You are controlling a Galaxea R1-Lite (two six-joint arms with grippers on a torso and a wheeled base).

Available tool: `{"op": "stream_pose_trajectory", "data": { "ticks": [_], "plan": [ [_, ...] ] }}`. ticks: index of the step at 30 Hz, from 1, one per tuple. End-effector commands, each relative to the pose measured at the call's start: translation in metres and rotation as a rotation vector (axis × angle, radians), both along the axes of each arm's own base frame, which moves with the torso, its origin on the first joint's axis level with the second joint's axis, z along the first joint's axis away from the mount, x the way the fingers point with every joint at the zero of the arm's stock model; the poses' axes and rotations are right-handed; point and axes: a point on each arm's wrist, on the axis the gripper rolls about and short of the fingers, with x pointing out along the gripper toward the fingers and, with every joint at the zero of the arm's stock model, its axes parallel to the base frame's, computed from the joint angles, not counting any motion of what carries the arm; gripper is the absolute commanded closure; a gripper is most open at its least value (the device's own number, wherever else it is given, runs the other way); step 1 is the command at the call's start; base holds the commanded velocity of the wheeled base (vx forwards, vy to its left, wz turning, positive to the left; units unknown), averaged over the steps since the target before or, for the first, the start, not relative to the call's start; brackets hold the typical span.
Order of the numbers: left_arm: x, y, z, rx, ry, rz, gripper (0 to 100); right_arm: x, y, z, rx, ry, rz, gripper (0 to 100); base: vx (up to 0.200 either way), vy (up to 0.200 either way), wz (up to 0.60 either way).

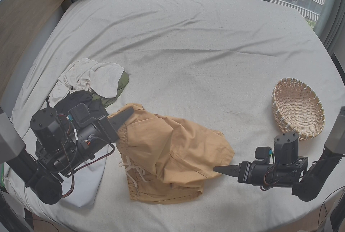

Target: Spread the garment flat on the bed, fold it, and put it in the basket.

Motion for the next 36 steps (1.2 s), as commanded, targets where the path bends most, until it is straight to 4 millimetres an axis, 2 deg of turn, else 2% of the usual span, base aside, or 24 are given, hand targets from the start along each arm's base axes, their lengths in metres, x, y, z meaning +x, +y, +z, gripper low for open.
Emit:
{"op": "stream_pose_trajectory", "data": {
  "ticks": [1,7,11,12,20,25,30,32,36],
  "plan": [
    [0.001,-0.001,0.001,0.005,-0.009,0.000,100,0.004,0.006,-0.021,-0.021,0.030,-0.010,0,0.000,0.000,0.00],
    [0.001,-0.001,0.001,0.007,-0.011,0.001,100,0.008,0.017,-0.033,-0.015,-0.017,-0.018,0,0.000,0.000,0.00],
    [0.001,0.000,0.000,0.008,-0.010,0.002,100,0.007,0.020,-0.033,0.014,-0.030,-0.025,0,0.000,0.000,0.00],
    [0.001,0.000,0.000,0.008,-0.010,0.002,100,0.007,0.020,-0.032,0.024,-0.026,-0.029,100,0.000,0.000,0.00],
    [0.002,0.000,0.000,0.009,-0.009,0.005,100,-0.011,0.021,-0.014,0.091,-0.019,-0.021,100,0.000,0.000,0.00],
    [0.002,0.000,-0.001,0.010,-0.008,0.011,100,-0.021,0.013,-0.007,0.126,-0.069,-0.022,100,0.000,0.000,0.00],
    [0.005,-0.001,-0.006,0.017,0.008,0.022,100,-0.030,-0.004,0.000,0.133,-0.076,-0.060,100,0.000,0.000,0.00],
    [0.007,-0.002,-0.009,0.023,0.018,0.022,100,-0.033,-0.017,0.008,0.147,-0.091,-0.100,100,0.000,0.000,0.00],
    [0.008,-0.003,-0.012,0.026,0.027,0.022,100,-0.039,-0.030,0.023,0.183,-0.127,-0.138,100,0.000,0.000,0.00]
  ]
}}
